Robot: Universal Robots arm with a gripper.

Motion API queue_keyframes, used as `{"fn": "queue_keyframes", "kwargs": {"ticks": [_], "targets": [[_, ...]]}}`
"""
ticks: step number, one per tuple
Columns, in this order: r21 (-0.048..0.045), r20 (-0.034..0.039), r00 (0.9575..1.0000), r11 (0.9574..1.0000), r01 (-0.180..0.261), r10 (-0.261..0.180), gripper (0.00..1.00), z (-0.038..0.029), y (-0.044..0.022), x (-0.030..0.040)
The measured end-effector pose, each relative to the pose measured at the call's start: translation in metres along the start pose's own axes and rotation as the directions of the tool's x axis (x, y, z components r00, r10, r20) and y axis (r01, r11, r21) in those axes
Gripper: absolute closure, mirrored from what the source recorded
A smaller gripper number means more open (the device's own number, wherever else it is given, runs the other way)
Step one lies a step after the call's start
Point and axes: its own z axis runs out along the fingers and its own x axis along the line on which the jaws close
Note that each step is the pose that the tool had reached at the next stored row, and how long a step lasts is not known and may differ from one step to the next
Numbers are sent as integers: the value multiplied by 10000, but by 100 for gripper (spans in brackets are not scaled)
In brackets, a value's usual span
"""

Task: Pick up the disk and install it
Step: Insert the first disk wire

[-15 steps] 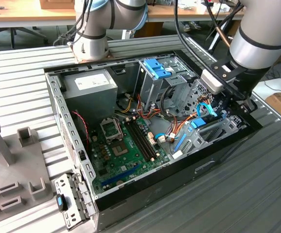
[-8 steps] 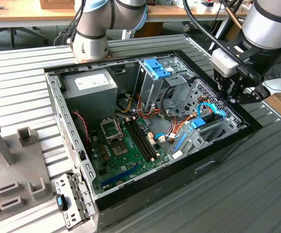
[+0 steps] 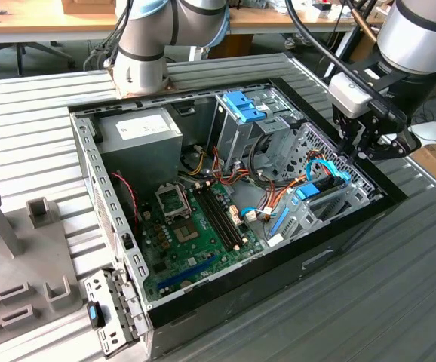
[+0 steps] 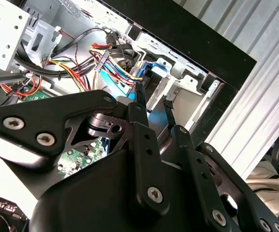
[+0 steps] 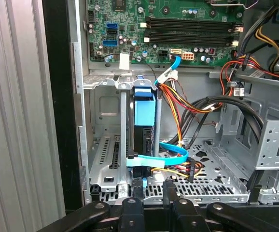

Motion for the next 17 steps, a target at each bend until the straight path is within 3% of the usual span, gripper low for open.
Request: {"fn": "queue_keyframes", "kwargs": {"ticks": [8, 9, 10, 12, 14, 15, 16, 17], "targets": [[0, 0, 10000, 10000, 0, 0, 70, -6, -2, 0], [-1, -32, 10000, 10000, 10, -10, 70, -7, -3, -4], [-16, -126, 9999, 10000, 33, -34, 70, -6, -4, -14], [-65, -177, 9998, 10000, 24, -25, 70, -4, -5, -32], [-231, -198, 9998, 9997, 5, -9, 70, -1, -8, -58], [-459, -215, 9998, 9989, -10, 1, 70, 3, -18, -80], [-608, -228, 9997, 9981, -20, 6, 70, 5, -24, -94], [-691, -236, 9997, 9976, -31, 15, 70, 7, -27, -101]]}}
